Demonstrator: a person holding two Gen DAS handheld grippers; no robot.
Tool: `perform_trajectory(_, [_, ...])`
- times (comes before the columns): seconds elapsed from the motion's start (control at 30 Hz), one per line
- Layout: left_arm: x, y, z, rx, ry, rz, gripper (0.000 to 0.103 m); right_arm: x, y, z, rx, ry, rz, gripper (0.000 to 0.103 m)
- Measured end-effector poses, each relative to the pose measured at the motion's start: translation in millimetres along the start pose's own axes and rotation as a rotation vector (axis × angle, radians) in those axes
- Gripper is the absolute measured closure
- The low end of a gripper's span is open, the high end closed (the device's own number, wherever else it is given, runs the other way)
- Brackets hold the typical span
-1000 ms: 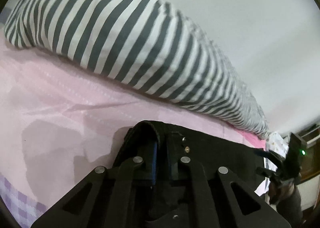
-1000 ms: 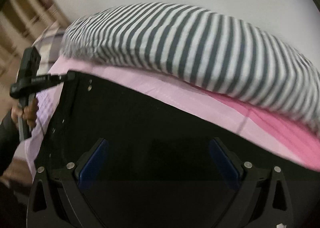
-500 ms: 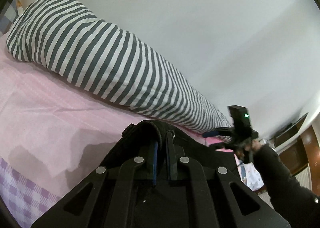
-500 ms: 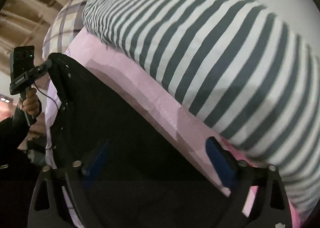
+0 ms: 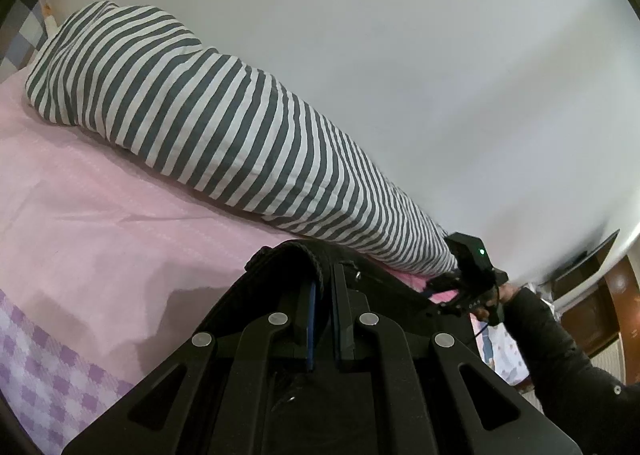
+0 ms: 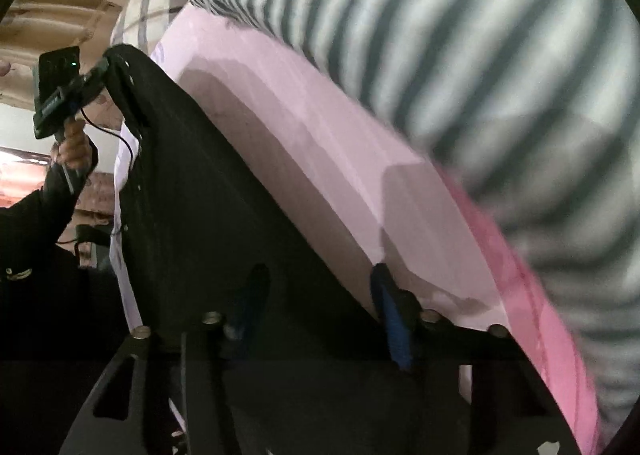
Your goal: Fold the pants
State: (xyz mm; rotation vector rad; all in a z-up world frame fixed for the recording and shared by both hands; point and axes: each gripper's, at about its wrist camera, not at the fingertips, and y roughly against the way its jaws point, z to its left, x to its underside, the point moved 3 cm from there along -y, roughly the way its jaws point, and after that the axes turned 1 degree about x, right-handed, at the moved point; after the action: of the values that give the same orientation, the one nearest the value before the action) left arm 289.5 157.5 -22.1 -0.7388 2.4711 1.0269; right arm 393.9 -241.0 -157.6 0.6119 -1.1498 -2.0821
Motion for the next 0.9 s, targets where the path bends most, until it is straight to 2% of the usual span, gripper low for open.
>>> perform_trajectory(0.1, [0,-1,0,-0.016,-0.001,0.002,0.097,23,7,-11,0.027,-0.035,0.024,0.063])
perform_trajectory(0.27, [-1,-4,4,-0.041,0.012,0.005,0.097,47,16,-28,0.083,-0.08,0.045,0.084])
perform_trajectory(0.43, [-2,-8,3,-0.071,-0.001,0.006,0.097,56,17,-28,0.146,-0.072,0.009,0.09])
perform_trajectory(0.57, [-1,-10,0,-0.102,-0.015,0.003,0.097,59,15,-13,0.262,-0.057,-0.037,0.092])
perform_trajectory(0.67, [1,-10,-4,-0.135,-0.04,-0.008,0.097,68,17,6,0.37,-0.068,-0.104,0.093])
perform_trajectory(0.9, [10,-6,-25,-0.238,-0.191,-0.044,0.097,98,22,71,0.655,-0.172,-0.28,0.096])
